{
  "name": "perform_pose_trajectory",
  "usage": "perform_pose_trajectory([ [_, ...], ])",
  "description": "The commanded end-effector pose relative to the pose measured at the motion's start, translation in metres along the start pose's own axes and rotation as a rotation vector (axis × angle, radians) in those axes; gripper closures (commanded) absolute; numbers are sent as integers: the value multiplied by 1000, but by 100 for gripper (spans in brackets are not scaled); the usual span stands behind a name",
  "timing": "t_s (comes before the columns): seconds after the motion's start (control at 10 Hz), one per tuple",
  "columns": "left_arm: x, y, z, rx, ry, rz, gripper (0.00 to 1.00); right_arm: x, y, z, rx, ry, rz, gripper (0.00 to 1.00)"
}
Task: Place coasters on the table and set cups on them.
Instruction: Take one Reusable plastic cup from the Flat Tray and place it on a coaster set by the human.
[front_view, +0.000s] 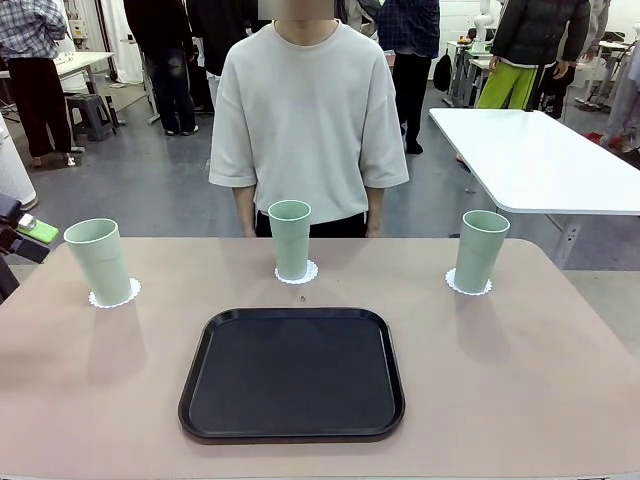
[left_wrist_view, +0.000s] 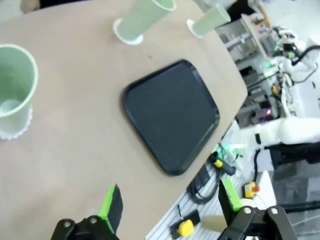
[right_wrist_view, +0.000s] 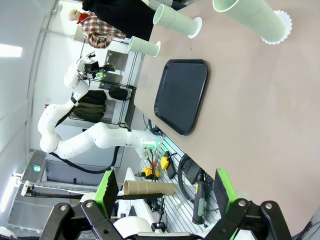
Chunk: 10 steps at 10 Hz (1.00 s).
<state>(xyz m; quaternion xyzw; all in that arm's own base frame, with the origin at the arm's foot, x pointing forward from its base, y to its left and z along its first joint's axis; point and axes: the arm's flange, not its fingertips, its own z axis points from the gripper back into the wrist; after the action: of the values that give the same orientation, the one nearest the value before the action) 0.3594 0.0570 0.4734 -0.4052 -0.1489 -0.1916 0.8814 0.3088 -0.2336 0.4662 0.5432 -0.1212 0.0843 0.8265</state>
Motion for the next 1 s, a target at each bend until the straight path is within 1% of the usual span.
perform_pose_trajectory([
  [0.0, -9, 6, -17, -13, 59, 84, 0, 0, 1, 1, 9, -2, 1, 0],
  [0.1, -10, 13, -18, -78, 93, 97, 0, 0, 1, 1, 9, -2, 1, 0],
  [0.2, -13, 19, -11, -175, 87, 93, 0, 0, 1, 1, 9, -2, 1, 0],
  [0.3, -20, 27, 1, -313, 81, 89, 0, 0, 1, 1, 9, -2, 1, 0],
  [0.4, -26, 40, 11, -401, 85, 91, 0, 0, 1, 1, 9, -2, 1, 0],
  [0.6, -34, 79, 32, -517, 55, 145, 0, 0, 1, 1, 9, -2, 1, 0],
  [0.7, -35, 92, 40, -537, 54, 155, 0, 0, 1, 1, 9, -2, 1, 0],
  [0.9, -35, 109, 63, -527, -11, 173, 0, 0, 1, 1, 9, -2, 1, 0],
])
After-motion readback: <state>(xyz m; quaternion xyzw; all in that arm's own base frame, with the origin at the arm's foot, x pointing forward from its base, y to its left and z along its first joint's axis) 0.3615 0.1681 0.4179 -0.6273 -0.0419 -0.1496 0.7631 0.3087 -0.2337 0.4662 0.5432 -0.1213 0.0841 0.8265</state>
